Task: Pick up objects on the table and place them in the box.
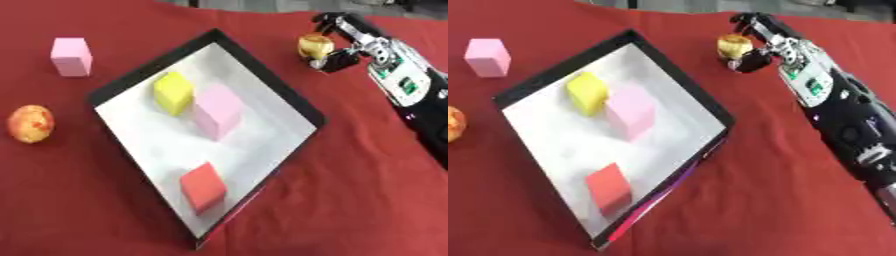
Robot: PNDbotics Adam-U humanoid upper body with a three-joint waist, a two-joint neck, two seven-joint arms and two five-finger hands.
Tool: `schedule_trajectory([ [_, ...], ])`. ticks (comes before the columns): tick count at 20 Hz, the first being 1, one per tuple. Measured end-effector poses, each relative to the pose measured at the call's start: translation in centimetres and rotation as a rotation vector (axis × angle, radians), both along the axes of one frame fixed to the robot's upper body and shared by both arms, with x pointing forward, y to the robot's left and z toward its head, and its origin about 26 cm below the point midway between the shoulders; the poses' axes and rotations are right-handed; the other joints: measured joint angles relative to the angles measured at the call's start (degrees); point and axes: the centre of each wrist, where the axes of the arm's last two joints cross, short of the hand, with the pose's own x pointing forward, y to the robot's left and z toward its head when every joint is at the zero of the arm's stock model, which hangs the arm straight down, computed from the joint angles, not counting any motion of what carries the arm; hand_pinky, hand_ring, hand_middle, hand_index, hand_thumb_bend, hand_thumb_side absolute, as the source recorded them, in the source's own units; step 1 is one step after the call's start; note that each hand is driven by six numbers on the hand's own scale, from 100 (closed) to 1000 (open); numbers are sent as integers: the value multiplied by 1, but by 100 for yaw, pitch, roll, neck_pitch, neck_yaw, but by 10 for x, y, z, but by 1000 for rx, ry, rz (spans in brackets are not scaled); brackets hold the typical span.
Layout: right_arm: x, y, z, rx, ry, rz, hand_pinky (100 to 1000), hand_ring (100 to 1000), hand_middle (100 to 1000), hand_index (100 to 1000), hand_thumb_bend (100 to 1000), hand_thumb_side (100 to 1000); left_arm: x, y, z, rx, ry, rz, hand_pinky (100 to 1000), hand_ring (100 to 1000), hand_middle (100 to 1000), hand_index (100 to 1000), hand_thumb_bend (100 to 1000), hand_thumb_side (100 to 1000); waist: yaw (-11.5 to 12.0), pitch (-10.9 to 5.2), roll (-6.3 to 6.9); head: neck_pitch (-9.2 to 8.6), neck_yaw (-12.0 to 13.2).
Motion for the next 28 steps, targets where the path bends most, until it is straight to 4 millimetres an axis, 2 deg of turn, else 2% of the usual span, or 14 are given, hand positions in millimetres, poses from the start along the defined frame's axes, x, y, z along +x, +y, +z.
schedule_trajectory([
  [11,1,-8,2,-59,-23,-97,932,840,783,913,417,100,1,-1,2,3,-8,-8,755,775,823,841,222,857,104,165,-37,-183,-98],
  [16,2,-10,3,-84,-12,-132,923,834,776,909,415,100,1,-1,2,5,-7,-9,756,776,824,841,222,859,106,180,-38,-188,-109],
  [20,3,-10,4,-93,6,-148,897,798,741,880,396,100,1,-1,2,6,-8,-11,757,776,824,841,222,859,83,180,-36,-187,-107],
  [23,3,-10,5,-87,13,-160,873,763,701,842,349,100,1,-1,2,8,-9,-14,758,777,825,841,222,860,81,182,-33,-187,-106],
  [28,3,-11,6,-21,11,-188,859,728,657,792,328,100,1,-1,2,9,-7,-17,759,777,825,842,222,860,81,197,-26,-187,-106],
])
